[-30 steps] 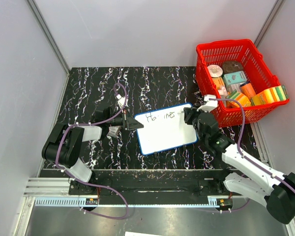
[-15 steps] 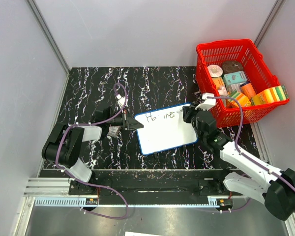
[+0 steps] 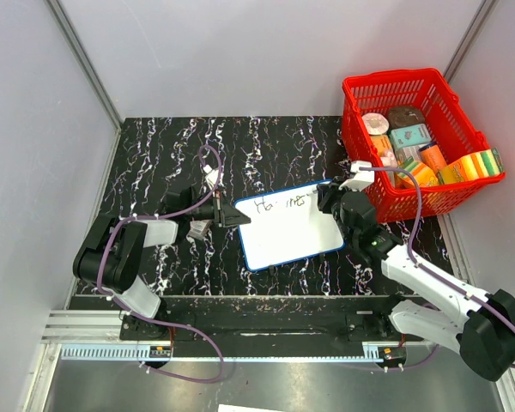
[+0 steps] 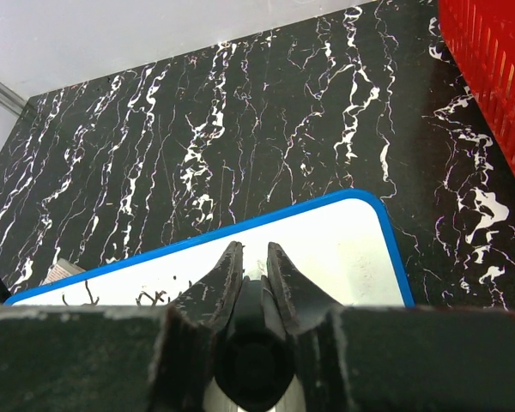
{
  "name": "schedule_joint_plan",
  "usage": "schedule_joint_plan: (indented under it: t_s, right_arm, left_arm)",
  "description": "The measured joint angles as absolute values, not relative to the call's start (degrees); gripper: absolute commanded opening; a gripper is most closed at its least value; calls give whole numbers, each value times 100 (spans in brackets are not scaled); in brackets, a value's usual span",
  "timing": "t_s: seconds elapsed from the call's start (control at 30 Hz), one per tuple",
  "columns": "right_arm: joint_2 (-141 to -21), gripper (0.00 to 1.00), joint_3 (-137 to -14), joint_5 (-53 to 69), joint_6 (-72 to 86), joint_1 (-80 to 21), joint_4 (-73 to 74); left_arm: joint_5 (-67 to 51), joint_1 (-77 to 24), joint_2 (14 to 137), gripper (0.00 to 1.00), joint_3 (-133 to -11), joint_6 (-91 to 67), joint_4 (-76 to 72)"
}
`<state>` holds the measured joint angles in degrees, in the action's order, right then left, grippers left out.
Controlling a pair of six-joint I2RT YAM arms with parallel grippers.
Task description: Write a sentence on the whiteboard
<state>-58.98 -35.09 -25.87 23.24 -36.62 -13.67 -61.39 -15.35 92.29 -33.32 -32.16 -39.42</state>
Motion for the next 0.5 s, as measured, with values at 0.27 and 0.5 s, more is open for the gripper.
schedule_joint_plan:
  t_s: [0.27,0.5]
  right_arm:
    - [-5900,0,-3509,-2530,2327,-3656,-1365]
    - [-5872,0,-3500,-2434,2342,-3653,-1326]
  left_arm:
    - [-6136,-1535,9229,0,-3332,-3216,-3942]
    - [-6139,-1535,9229,0,-3332,-3214,-3946]
